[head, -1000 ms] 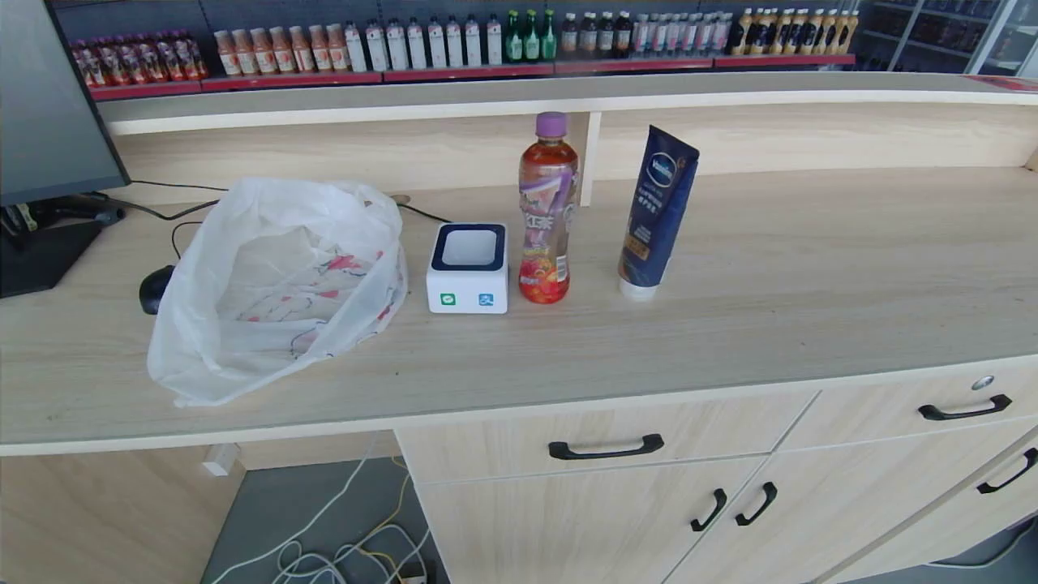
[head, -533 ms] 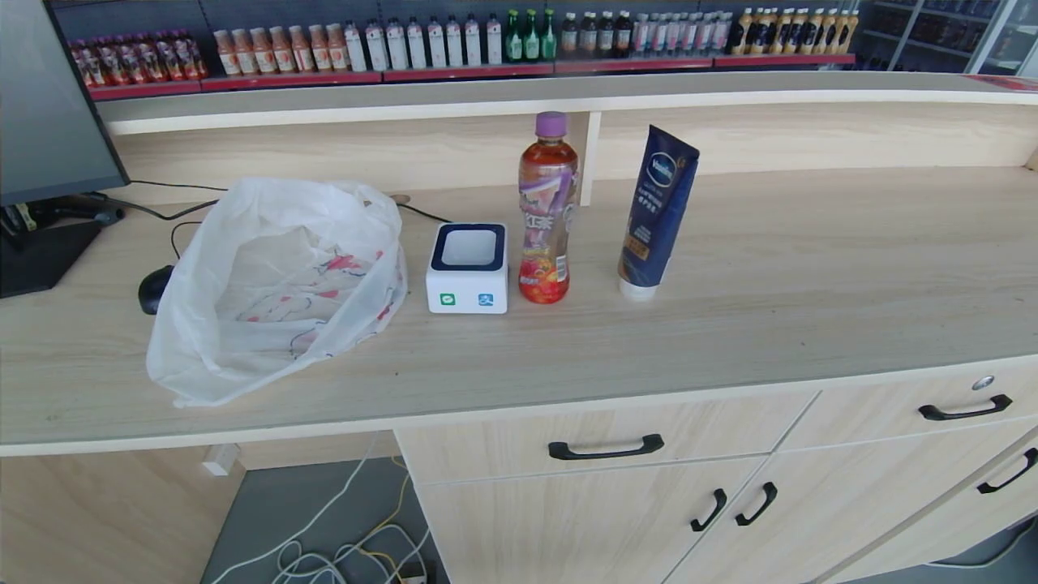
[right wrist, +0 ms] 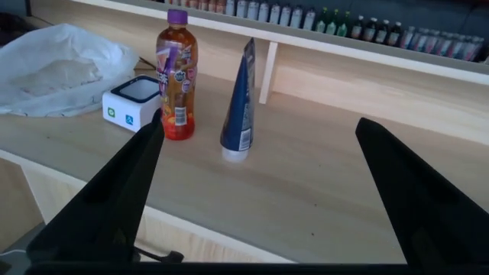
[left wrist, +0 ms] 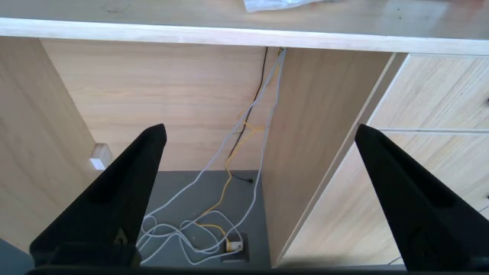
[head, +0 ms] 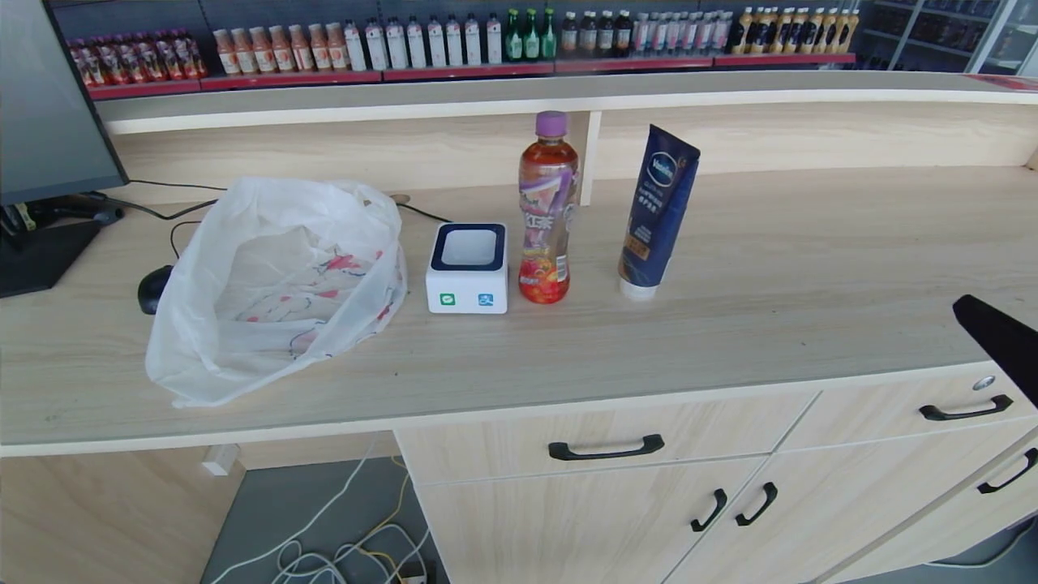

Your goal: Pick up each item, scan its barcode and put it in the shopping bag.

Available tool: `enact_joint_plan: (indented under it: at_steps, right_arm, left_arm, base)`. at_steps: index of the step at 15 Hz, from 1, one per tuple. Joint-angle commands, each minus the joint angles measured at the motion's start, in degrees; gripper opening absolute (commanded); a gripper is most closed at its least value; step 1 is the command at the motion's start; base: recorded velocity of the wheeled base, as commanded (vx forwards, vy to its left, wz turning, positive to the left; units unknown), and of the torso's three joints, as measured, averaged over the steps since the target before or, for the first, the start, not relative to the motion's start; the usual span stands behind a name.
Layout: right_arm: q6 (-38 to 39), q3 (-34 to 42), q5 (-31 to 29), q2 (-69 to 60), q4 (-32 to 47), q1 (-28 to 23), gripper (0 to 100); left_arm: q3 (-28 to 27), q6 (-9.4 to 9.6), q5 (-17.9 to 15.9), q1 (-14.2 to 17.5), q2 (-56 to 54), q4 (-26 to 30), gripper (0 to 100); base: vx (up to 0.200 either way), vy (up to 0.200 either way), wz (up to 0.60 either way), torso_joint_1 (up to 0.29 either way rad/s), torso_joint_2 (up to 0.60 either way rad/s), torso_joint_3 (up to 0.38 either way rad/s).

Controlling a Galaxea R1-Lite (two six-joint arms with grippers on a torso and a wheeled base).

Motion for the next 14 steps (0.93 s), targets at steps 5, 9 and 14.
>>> enact_joint_plan:
  at_steps: [5, 9, 14]
  right_arm:
    - [0.16, -4.41, 0.19, 10.23, -0.25, 2.35, 100]
    - [0.16, -6.69, -0.16, 15.68, -0.42, 5.6, 100]
    - [6.93, -12.76, -8.68, 24.91, -1.13, 9.2, 100]
  left_arm:
    - [0.0, -0.01, 0.0, 0.01, 0.0, 0.0, 100]
    - [0.0, -0.01, 0.0, 0.01, 0.0, 0.0, 100]
    - [0.0, -0.01, 0.09, 0.01, 0.0, 0.0, 100]
  base:
    - [0.0, 0.0, 0.0, 0.0, 0.0, 0.0]
    - [0.0, 0.0, 0.0, 0.0, 0.0, 0.0]
    - [0.0, 0.0, 0.0, 0.0, 0.0, 0.0]
